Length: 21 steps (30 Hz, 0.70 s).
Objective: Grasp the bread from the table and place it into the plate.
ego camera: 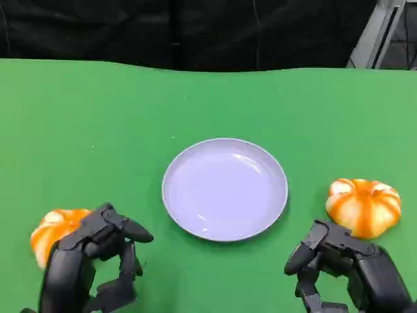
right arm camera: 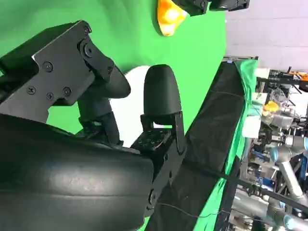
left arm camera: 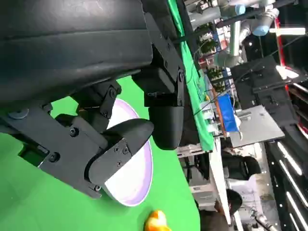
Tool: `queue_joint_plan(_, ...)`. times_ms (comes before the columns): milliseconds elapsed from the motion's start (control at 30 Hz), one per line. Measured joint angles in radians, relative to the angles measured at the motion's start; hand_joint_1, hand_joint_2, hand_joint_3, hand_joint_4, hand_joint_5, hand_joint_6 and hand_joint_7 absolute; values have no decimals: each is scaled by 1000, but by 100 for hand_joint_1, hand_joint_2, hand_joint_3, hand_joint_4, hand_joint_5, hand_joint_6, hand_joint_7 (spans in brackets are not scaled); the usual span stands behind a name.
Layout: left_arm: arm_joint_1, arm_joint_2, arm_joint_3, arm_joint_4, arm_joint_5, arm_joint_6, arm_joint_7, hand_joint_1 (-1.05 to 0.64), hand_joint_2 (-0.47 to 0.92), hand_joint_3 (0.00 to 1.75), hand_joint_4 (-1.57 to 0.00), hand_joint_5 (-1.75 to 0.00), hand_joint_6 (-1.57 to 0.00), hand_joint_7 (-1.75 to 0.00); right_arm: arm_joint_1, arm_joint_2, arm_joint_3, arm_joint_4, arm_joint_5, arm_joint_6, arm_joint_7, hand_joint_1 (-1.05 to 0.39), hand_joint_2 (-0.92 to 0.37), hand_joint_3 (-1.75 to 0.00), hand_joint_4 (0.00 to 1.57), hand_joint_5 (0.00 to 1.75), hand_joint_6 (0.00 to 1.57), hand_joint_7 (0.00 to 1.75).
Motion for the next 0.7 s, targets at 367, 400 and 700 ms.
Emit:
queue_joint_plan(367, 0, 0, 2, 1, 0, 0, -3, -16, 46, 128, -82, -170, -79, -150, 0, 0, 0, 1, -2, -1, -1, 5, -44, -128, 70, 166, 72, 140)
queue_joint_plan(400, 0, 0, 3, 1, 0, 0, -3, -15, 46, 128, -82, -170, -79, -150, 0, 0, 0, 1, -2, -1, -1, 5, -44, -128, 71, 166, 72, 140)
queue_joint_plan(700, -10, 0, 11, 19, 0, -12, -3, -13, 50, 119, -82, -153, -81, -119, 0, 0, 0, 2, -3, -1, -1, 4, -42, -129, 70, 167, 73, 140)
